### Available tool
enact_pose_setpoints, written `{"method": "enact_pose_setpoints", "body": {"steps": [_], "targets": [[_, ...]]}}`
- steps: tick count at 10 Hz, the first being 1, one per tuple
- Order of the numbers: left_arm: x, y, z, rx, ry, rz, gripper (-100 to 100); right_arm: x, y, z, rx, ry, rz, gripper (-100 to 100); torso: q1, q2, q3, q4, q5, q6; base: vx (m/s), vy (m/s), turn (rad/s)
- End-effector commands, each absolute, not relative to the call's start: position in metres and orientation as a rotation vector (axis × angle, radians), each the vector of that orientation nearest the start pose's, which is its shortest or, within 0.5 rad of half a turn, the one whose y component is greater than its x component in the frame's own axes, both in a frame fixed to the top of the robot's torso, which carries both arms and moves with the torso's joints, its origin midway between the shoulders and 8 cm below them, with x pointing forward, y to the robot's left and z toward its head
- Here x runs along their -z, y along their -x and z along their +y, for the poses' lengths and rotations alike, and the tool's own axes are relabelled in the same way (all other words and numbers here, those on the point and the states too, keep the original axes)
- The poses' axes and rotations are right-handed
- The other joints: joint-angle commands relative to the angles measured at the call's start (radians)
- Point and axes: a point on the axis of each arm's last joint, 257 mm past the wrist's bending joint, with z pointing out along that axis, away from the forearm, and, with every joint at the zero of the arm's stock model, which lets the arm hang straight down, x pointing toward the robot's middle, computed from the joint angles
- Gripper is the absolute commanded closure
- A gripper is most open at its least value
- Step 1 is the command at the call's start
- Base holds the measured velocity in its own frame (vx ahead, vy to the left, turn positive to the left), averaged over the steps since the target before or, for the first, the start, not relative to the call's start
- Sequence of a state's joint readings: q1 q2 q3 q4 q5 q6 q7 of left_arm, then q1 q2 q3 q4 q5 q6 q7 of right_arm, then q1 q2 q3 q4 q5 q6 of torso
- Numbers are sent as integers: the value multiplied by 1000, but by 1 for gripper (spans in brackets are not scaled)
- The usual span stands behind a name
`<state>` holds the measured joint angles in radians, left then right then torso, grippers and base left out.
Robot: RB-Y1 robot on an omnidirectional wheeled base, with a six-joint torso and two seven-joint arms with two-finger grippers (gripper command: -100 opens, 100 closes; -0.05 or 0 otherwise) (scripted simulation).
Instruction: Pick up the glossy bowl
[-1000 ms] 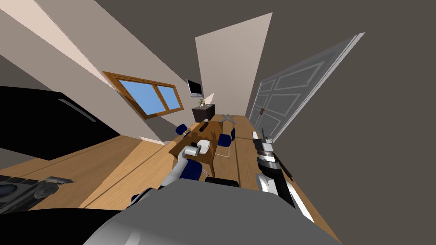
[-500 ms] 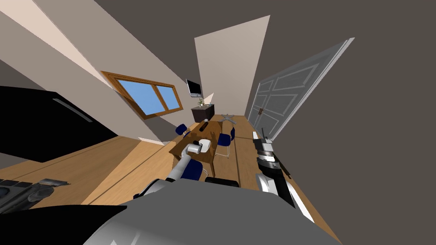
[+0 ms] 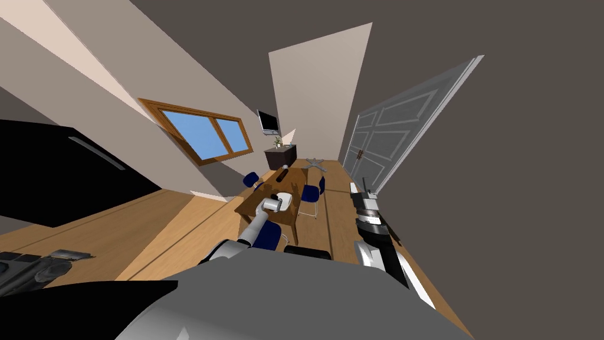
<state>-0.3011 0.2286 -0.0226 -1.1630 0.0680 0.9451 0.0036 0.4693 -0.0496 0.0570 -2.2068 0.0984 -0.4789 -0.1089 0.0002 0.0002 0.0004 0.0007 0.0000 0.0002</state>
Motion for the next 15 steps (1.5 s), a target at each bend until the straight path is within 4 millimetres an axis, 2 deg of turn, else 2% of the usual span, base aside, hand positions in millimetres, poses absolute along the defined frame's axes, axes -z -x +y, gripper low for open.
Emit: {"method": "enact_pose_setpoints", "body": {"steps": [1,3,4,5,7,15], "targets": [[444,-504,298,357,1774,1952,-100,5,-368,-243,-1392,-665,737,0,0,0,0,0,0,0,-30,13,-36],[460,-492,302,313,1804,1972,-100,5,-368,-243,-1392,-665,737,0,-1,1,1,1,0,0,-33,1,14],[448,-515,289,360,1775,1952,-100,5,-368,-243,-1392,-665,737,0,-1,0,0,0,0,0,-30,13,-32],[448,-517,289,350,1777,1959,-100,5,-368,-243,-1392,-665,737,0,-1,0,0,1,0,1,-37,20,-56],[462,-506,293,314,1802,1975,-100,5,-368,-243,-1392,-665,737,0,-1,-1,0,0,0,0,-3,2,-8],[466,-502,295,320,1785,1996,-100,5,-368,-244,-1392,-665,737,0,-3,-3,-1,0,0,0,10,-11,29]]}}
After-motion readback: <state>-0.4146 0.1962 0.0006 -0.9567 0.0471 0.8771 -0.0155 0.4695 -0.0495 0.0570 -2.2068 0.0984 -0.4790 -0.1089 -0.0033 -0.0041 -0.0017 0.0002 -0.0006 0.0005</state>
